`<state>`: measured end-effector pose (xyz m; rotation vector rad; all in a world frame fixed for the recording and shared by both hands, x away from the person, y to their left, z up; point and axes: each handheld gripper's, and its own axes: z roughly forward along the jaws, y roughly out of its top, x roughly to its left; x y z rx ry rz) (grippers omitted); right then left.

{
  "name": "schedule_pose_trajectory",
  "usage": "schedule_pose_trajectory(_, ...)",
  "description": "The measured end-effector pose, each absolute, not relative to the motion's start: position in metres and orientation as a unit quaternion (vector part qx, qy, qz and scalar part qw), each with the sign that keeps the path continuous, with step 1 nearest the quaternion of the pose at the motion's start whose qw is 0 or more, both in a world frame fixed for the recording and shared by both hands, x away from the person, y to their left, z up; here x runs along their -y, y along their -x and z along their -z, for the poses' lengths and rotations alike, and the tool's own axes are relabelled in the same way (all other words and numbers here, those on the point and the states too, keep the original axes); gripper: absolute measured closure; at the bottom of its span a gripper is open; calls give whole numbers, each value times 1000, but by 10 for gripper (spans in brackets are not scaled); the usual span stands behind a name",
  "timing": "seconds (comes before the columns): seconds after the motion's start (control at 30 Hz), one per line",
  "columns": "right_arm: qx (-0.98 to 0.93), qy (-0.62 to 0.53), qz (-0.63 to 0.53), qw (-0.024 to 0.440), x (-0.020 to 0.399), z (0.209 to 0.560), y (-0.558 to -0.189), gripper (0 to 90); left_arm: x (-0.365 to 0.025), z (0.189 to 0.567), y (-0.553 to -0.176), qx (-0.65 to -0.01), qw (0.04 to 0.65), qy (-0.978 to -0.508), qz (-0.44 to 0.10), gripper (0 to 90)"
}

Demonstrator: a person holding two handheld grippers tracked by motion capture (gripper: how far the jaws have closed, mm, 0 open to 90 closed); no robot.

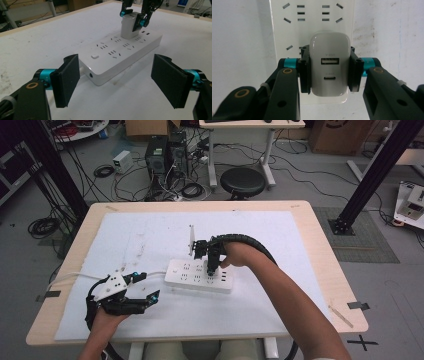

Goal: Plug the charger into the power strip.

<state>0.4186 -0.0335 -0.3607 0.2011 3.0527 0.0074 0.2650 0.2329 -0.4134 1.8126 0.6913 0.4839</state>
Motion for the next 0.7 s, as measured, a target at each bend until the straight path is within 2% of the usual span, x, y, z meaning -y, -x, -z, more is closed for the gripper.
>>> schedule_pose_trajectory(0.47,-994,-87,-54,49,45,365,-415,625,-231,413,-264,-292,542,-761,-203,232)
schedule_pose_trajectory(0.5,-993,-90,-62,46,48,366,-416,597,-231,413,-262,-291,541,-761,-206,232)
schedule_pose_trajectory(0.53,-990,-110,-72,41,52,370,-416,389,-232,413,-261,-292,542,-761,-205,232)
schedule_pose_trajectory(0.7,-976,-166,-132,45,69,365,-414,268,-233,413,-261,-296,543,-758,-206,232)
